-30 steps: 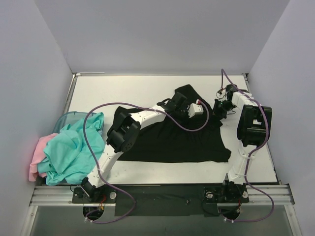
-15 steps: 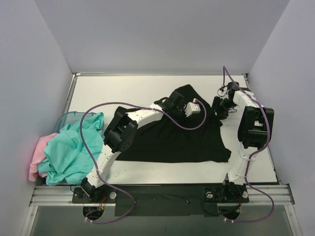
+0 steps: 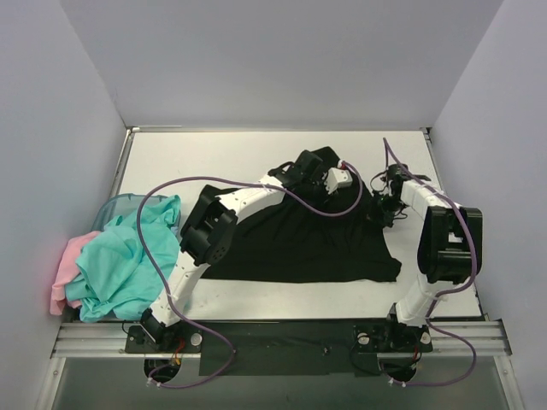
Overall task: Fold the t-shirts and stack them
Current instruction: Fold the flattened tshirt in 1/3 of the way
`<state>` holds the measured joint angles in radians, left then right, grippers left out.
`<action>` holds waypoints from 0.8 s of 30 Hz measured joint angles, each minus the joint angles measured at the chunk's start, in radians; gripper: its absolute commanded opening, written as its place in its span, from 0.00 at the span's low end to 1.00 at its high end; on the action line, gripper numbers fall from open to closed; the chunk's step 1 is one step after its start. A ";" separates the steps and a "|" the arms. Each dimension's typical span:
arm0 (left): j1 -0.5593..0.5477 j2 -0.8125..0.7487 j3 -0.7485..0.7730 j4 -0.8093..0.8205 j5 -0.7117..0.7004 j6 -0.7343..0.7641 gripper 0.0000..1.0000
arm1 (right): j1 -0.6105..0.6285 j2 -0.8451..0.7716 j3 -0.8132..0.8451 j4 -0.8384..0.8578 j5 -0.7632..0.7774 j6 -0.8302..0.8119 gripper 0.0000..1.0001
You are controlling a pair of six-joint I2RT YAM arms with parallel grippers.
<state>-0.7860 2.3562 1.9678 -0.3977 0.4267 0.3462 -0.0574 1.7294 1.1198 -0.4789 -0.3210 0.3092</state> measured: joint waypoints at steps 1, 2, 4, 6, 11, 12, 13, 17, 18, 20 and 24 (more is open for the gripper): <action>-0.001 0.000 0.001 0.002 0.000 -0.004 0.41 | 0.005 0.016 -0.017 0.007 -0.006 0.008 0.00; -0.002 0.000 0.001 0.001 0.003 -0.005 0.45 | 0.006 0.034 -0.030 0.014 -0.008 0.017 0.00; -0.006 0.000 -0.007 0.002 0.004 -0.014 0.51 | 0.003 0.064 -0.047 0.028 -0.007 0.035 0.00; -0.011 0.000 -0.019 0.010 -0.001 -0.021 0.53 | -0.007 0.076 -0.051 0.031 -0.012 0.051 0.00; -0.015 0.000 -0.053 0.013 -0.055 -0.020 0.30 | -0.017 0.076 -0.051 0.034 -0.005 0.073 0.00; -0.015 0.000 -0.055 0.013 -0.065 -0.018 0.27 | -0.019 0.076 -0.051 0.034 -0.002 0.075 0.00; -0.013 0.000 -0.058 0.013 -0.074 -0.014 0.16 | -0.020 0.076 -0.051 0.034 -0.002 0.080 0.00; -0.006 0.000 -0.078 0.013 -0.095 0.009 0.00 | -0.035 0.076 -0.052 0.034 -0.001 0.088 0.00; -0.004 0.000 -0.087 0.013 -0.099 0.014 0.00 | -0.042 0.076 -0.052 0.033 -0.002 0.089 0.00; 0.001 -0.002 -0.101 0.022 -0.098 0.020 0.00 | -0.055 0.075 -0.054 0.032 -0.002 0.092 0.00; 0.006 -0.005 -0.109 0.028 -0.101 0.024 0.00 | -0.080 0.064 -0.063 0.031 0.000 0.092 0.00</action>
<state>-0.7799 2.3512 1.8591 -0.3695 0.3252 0.3706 -0.1375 1.7939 1.0569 -0.4477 -0.3214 0.4011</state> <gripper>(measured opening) 0.022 0.001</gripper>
